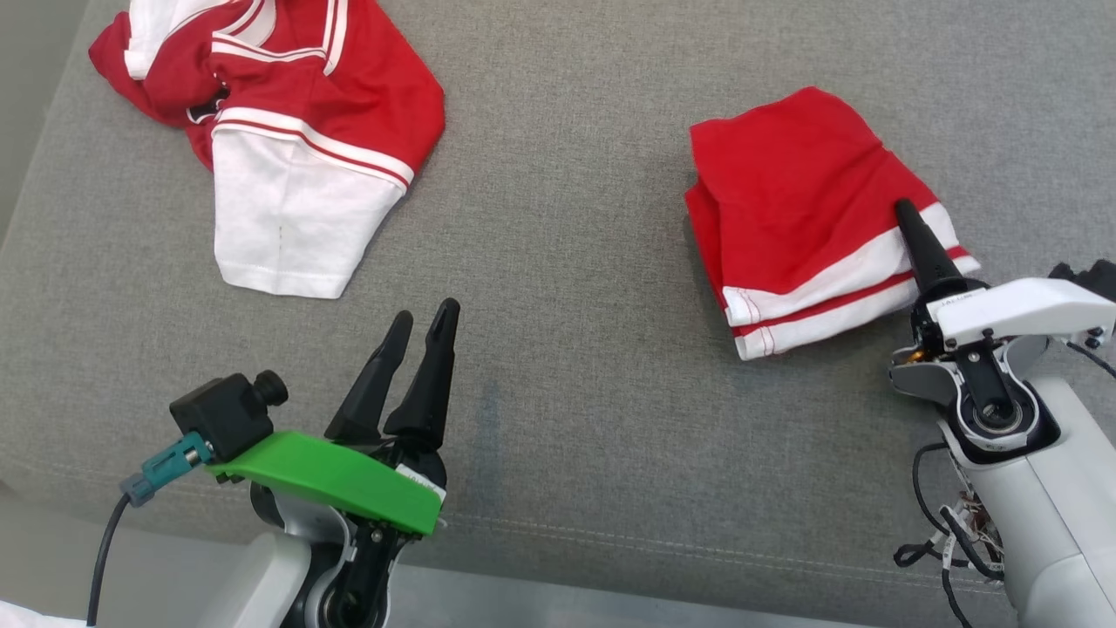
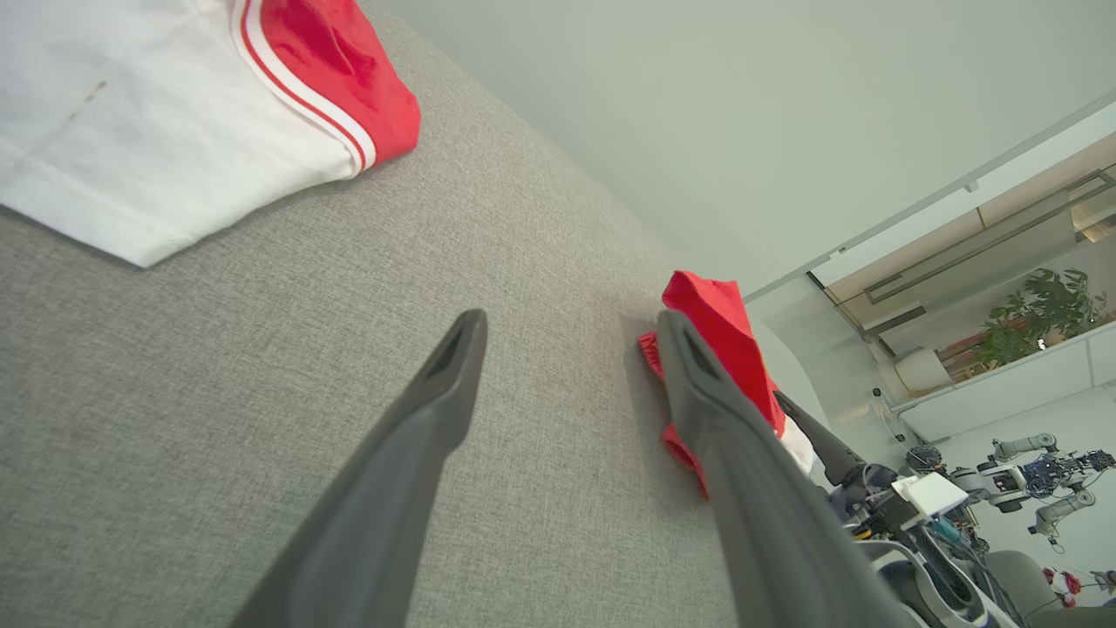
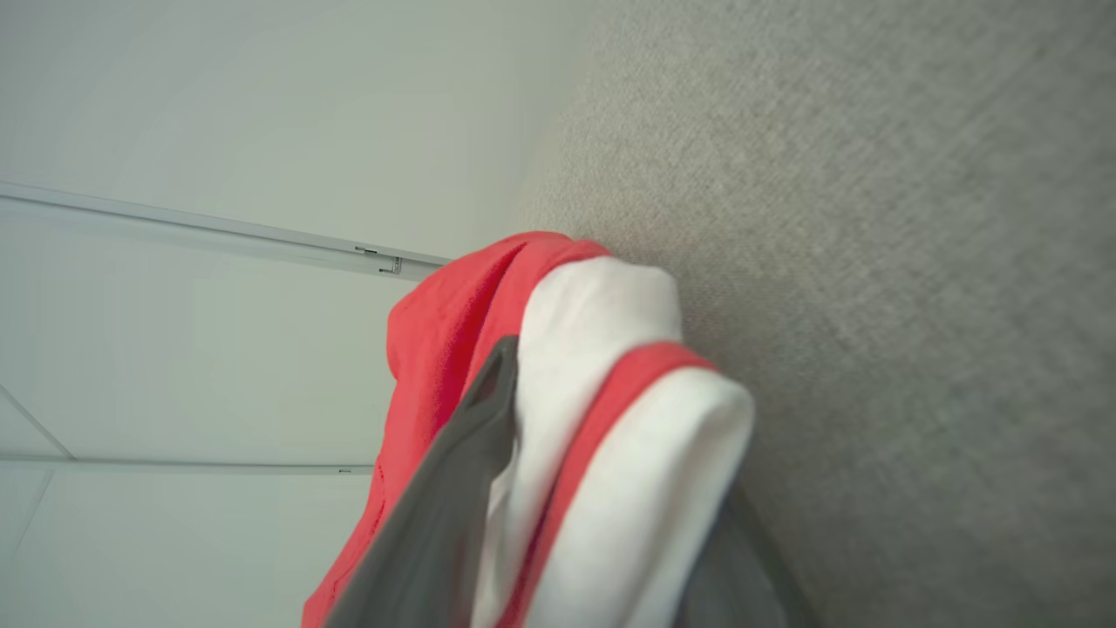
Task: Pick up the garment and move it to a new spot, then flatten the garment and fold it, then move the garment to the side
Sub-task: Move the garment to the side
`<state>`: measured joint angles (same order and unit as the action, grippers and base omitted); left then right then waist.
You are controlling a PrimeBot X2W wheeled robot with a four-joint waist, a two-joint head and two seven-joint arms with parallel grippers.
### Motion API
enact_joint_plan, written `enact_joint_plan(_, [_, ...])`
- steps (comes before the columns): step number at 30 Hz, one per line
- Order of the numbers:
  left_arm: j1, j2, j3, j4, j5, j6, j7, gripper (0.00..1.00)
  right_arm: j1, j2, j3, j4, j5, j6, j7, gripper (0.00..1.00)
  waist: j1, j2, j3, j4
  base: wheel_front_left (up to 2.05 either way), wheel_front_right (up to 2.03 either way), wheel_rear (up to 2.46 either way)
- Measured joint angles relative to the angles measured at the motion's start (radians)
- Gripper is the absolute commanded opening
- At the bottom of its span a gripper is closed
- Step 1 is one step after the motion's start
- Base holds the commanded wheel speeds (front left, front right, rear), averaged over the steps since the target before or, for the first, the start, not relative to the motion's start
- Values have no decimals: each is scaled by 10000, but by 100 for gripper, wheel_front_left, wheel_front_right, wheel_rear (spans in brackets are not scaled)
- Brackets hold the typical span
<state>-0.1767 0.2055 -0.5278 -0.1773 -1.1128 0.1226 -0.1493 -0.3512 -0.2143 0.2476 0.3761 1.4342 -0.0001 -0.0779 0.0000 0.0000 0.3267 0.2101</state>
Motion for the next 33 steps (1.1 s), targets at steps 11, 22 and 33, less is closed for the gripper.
enact_joint_plan(11, [-12, 12, 59, 107, 17, 6, 17, 100, -1723, -1267, 629, 274, -905, 307, 1103, 0, 0, 0, -27, 73, 0, 0, 0])
enact_joint_plan(22, [-42, 6, -79, 228, 88, 10, 180, 100, -3546, -957, 1695, -138, -890, 433, 2744, 0, 0, 0, -62, 126, 0, 0, 0])
enact_joint_plan(33, [-101, -12, -151, 303, 138, 10, 311, 100, -4322, -1104, 268, 1243, -683, -660, 2278, 0, 0, 0, 177, 475, 0, 0, 0])
